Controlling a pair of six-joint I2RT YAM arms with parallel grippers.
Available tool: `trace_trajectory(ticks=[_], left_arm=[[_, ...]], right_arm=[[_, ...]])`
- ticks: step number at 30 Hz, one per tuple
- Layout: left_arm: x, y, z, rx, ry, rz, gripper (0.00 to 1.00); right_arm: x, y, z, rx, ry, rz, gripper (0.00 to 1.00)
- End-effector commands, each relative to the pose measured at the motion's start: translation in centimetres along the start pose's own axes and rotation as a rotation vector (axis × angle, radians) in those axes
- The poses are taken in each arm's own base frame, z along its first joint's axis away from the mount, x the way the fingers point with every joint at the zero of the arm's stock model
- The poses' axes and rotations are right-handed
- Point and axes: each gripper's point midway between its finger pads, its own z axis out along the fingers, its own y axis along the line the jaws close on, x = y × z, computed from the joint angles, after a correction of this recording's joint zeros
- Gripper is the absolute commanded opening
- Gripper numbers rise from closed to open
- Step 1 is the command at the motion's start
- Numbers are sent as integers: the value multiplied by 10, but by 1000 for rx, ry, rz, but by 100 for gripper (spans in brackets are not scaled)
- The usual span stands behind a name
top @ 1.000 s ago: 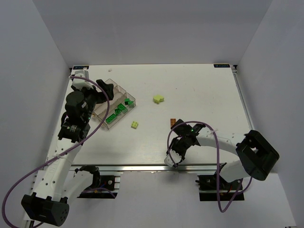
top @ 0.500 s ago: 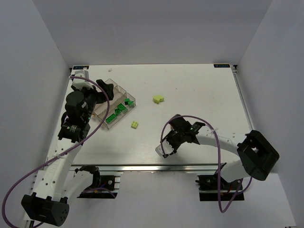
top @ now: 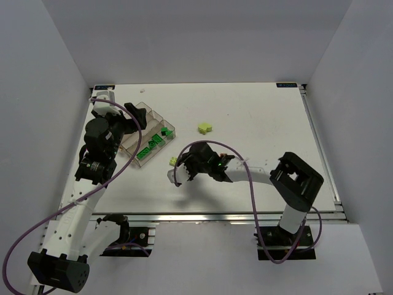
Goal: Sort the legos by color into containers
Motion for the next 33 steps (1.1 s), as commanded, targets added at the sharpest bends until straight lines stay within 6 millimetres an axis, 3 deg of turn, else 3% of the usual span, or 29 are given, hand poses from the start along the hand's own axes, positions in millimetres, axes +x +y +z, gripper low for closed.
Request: trace_trajectory(ticks=[1,13,16,23,26,29,30,33], left_arm=[[0,1,-1,-7,-6,16,98],[-2,6,-2,-30,-9,30,98],[-3,6,-3,-33,-13,31,98],[-2,5,-3,-22,-10,33,98],[-2,5,-2,-22,-10,31,98],[-2,5,-2,-24,-9,33,98],[-1,5,-2,-24,-9,31,98],[-2,5,-3,-25,-11,33,98]], right_arm=[[-4,-57,3,182,49,18,0],[-10,-143,32,364,63,79,0],[-13,-157,45,398,63,81,2],[-13,-168,71,432,76,33,13],[-12,-167,81,427,82,27,21],[-10,-165,87,419,83,28,41],[-10,-164,89,419,84,26,54],[-9,-160,90,405,86,18,66]])
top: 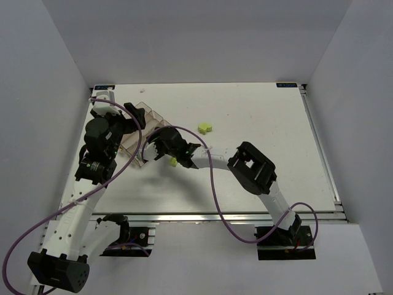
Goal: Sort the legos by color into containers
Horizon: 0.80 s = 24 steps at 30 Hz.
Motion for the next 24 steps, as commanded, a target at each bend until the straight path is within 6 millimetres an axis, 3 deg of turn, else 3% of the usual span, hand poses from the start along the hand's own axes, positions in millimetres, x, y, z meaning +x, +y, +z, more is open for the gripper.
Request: trace_trajectory(ticks=[1,8,10,11,12,13,14,18,19,20,22,23,24], left_arm=[[-1,0,-3,0,-5,8,98],[2,1,-2,-6,1,4,98],[0,2,-2,-13,-4,1,98],[1,4,-2,-22,-5,1,98],[1,5,-2,-26,-3,0,98],[1,5,-2,-30,-4,-2,98],[0,5,-2,-31,-7,-4,98],[5,6,0,-34,3,-4,98],[6,4,0,-21,10,-2,98],[7,3,1,-13,14,0,98],[9,2,2,-11,19,-7,98],[11,1,2,-2,25,-8,98],[12,-3,3,15,28,-18,98]], right_arm=[[-13,-37,-3,94,-29,1,68],[-12,-38,-16,93,-27,10,70],[-13,-47,-25,107,-32,22,70],[-11,-41,-29,94,-30,26,70],[-13,-51,-38,111,-35,38,70],[-10,-42,-43,94,-31,45,70],[-12,-53,-55,113,-39,68,70],[-13,-44,-91,64,-57,138,70],[-16,-56,-109,88,-73,172,70],[-11,-37,-116,53,-62,196,70],[-10,-28,-134,19,-59,271,70],[-10,-35,-149,27,-62,303,72],[-9,-30,-157,1,-51,337,74]])
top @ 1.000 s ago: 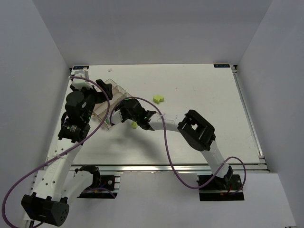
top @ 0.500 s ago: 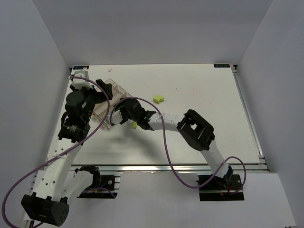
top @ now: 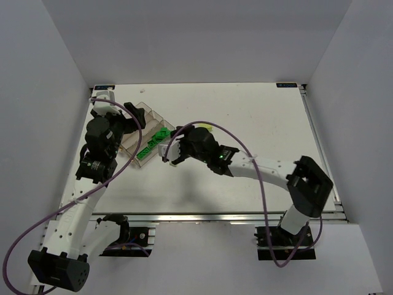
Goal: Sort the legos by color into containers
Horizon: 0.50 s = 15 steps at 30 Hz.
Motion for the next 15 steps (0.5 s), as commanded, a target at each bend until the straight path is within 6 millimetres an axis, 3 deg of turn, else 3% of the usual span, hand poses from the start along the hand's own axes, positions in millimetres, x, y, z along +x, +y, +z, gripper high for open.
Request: trace_trajectory(ticks=[1,3,4,5,6,7,8,15], left_arm=[[12,-9,2,48,32,-17,98],[19,-20,4,108,57,-30,98],[23,-23,6,126,70,-34,98],[26,-31,6,169,86,-42,98],[32,-34,10,184,111,-55,98],[36,-41,10,221,129,-62,98],[42,-46,12,246,150,-74,98],[61,-67,12,324,214,-88,98]], right_arm=[[3,18,-34,-95,37,177,77],[3,13,-54,-100,45,302,80],[6,28,-64,-178,51,349,81],[2,21,-78,-167,31,432,89],[9,18,-86,-179,17,482,89],[6,30,-94,-236,-27,525,89],[14,14,-110,-192,-42,601,89],[14,-1,-177,-162,-187,905,89]])
